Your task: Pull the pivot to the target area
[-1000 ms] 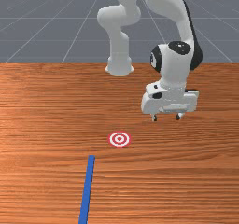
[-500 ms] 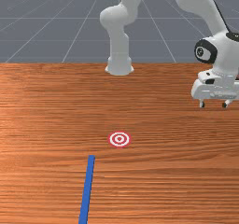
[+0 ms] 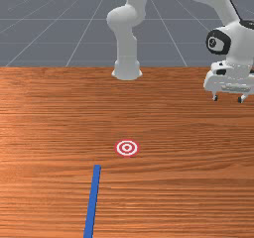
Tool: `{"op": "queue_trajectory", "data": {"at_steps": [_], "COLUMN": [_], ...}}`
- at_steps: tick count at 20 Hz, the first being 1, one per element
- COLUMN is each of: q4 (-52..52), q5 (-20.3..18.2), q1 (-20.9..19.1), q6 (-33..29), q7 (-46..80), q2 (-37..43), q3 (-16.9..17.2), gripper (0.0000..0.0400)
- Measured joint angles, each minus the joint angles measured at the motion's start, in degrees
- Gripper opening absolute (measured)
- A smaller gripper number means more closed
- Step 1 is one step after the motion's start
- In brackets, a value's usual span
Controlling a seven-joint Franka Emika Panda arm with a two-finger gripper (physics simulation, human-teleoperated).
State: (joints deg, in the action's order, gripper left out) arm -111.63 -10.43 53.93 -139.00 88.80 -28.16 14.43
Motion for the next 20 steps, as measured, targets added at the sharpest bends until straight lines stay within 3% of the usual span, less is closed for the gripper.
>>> {"op": "queue_trajectory", "data": {"at_steps": [4, 5, 9, 14, 18, 19, 20], "q4": [-1.13, -2.92, -2.68, 8.33, 1.27, -0.79, -4.56], "q5": [-0.07, -1.8, -5.35, -1.49, -0.56, 2.65, 2.47], "q1": [-1.76, -3.92, -5.57, -0.84, -2.07, -0.26, -1.58], "q6": [-3.37, -5.53, -7.35, -0.99, -3.37, -1.38, -3.21], "q7": [-7.7, -13.12, -15.17, -7.03, -13.16, -8.56, -10.68], "q2": [-2.78, -1.84, -1.68, -7.67, -3.59, -2.34, -0.2], "q3": [-1.9, -3.86, -6.41, -4.75, -5.04, -1.69, -1.31], "gripper": [0.04, 0.04, 0.04, 0.04, 0.04, 0.04, 0.04]}}
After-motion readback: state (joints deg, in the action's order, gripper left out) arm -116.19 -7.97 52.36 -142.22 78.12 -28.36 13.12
